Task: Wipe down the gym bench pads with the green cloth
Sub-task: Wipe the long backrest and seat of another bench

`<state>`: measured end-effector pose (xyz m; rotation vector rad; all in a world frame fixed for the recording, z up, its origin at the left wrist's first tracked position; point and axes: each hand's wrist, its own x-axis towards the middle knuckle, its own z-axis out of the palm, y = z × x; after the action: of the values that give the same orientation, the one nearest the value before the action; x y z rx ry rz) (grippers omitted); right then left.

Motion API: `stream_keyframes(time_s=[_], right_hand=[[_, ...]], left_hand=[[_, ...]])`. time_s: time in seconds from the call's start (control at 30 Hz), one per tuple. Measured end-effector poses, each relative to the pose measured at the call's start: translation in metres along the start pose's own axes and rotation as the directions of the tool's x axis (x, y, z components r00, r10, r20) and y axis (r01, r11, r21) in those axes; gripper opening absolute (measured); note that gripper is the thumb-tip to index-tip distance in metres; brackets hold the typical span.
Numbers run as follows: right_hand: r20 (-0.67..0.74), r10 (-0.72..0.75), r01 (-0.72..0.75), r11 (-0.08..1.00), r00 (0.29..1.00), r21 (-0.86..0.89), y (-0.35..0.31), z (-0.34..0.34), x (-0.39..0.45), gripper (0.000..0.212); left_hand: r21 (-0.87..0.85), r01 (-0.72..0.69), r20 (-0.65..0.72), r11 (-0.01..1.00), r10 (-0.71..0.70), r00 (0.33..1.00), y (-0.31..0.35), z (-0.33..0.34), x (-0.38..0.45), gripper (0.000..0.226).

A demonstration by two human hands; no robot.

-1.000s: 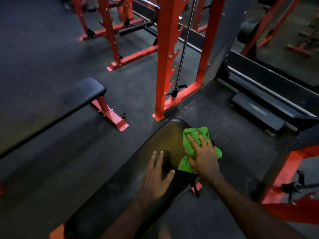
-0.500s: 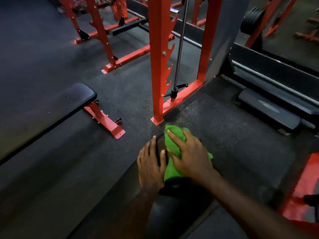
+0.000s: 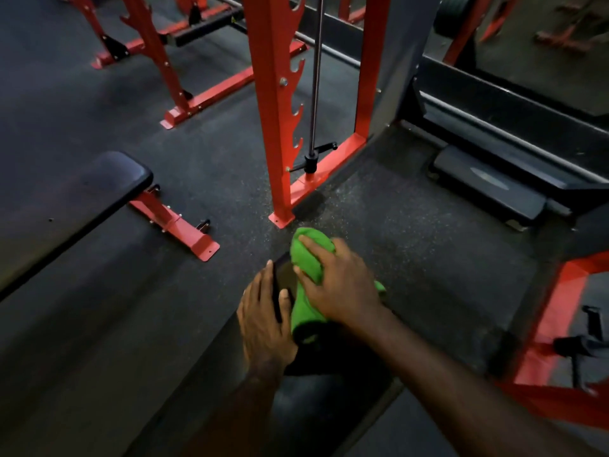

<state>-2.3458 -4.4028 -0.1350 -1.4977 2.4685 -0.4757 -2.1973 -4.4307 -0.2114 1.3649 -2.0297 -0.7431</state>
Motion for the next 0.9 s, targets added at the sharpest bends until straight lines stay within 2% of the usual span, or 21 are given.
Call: stream_keyframes(time_s=[0.07, 0.13, 0.2, 0.27, 0.33, 0.4, 0.43, 0.5, 0.6, 0.63, 0.7, 0.8, 0.83, 0.9], right_hand=[[0.025, -0.04, 0.039, 0.998, 0.999, 0.039, -0.017, 0.004, 0.022, 0.057], [0.016, -0.099, 0.099, 0.995, 0.995, -0.021, -0.02, 0.002, 0.008, 0.061], [-0.021, -0.147, 0.144, 0.985, 0.989, -0.097, -0.006, -0.002, -0.032, 0.07], [-0.042, -0.15, 0.144, 0.982, 0.988, -0.12, 0.016, -0.005, -0.065, 0.077], [-0.046, -0.065, 0.059, 0.99, 0.997, -0.13, 0.023, -0.004, -0.053, 0.077], [-0.022, 0.069, -0.07, 0.996, 0.997, -0.059, 0.01, -0.001, -0.021, 0.073], [0.01, 0.088, -0.087, 0.996, 0.996, -0.009, 0.002, 0.0, -0.005, 0.07], [0.003, 0.031, -0.031, 0.999, 1.0, 0.024, -0.008, 0.001, 0.0, 0.067], [-0.086, 0.01, -0.012, 1.0, 0.996, -0.024, 0.02, -0.008, -0.053, 0.071], [-0.131, 0.059, -0.061, 0.998, 0.99, -0.013, 0.033, -0.009, -0.077, 0.072], [-0.209, 0.241, -0.216, 0.967, 0.948, 0.138, 0.05, -0.007, -0.124, 0.074], [-0.212, 0.446, -0.373, 0.875, 0.87, 0.31, 0.049, 0.005, -0.16, 0.076], [-0.228, 0.461, -0.383, 0.868, 0.858, 0.315, 0.045, 0.01, -0.162, 0.076], [-0.292, 0.387, -0.33, 0.917, 0.875, 0.225, 0.036, 0.015, -0.151, 0.075]], left_hand=[[0.014, -0.026, 0.014, 1.0, 0.026, 1.0, -0.006, 0.0, -0.001, 0.062], [0.052, -0.064, 0.015, 0.997, 0.063, 0.998, -0.007, 0.001, -0.004, 0.068], [0.039, -0.034, -0.017, 0.999, 0.034, 0.999, -0.003, 0.001, -0.001, 0.057], [0.037, 0.002, -0.039, 0.999, -0.001, 0.999, 0.004, 0.002, 0.002, 0.056], [0.043, -0.002, -0.036, 0.999, 0.004, 0.999, 0.005, 0.001, 0.002, 0.057], [0.041, -0.014, -0.01, 0.999, 0.014, 1.0, 0.002, 0.002, 0.0, 0.057], [0.035, -0.013, -0.01, 0.999, 0.013, 1.0, 0.0, 0.001, -0.001, 0.056], [0.03, -0.007, -0.034, 1.0, 0.008, 0.999, -0.003, -0.001, -0.001, 0.054], [0.029, 0.003, -0.044, 1.0, -0.002, 0.999, 0.002, 0.002, -0.002, 0.055], [0.031, 0.015, -0.047, 0.999, -0.013, 0.999, 0.003, 0.003, -0.002, 0.056], [0.03, 0.027, -0.03, 0.999, -0.026, 0.999, 0.005, 0.002, -0.001, 0.056], [0.027, 0.038, 0.006, 0.999, -0.039, 0.999, 0.004, 0.001, 0.0, 0.057], [0.027, 0.039, 0.007, 0.999, -0.04, 0.999, 0.004, 0.001, 0.0, 0.058], [0.016, 0.028, 0.008, 0.999, -0.028, 1.0, 0.005, 0.0, 0.0, 0.058]])
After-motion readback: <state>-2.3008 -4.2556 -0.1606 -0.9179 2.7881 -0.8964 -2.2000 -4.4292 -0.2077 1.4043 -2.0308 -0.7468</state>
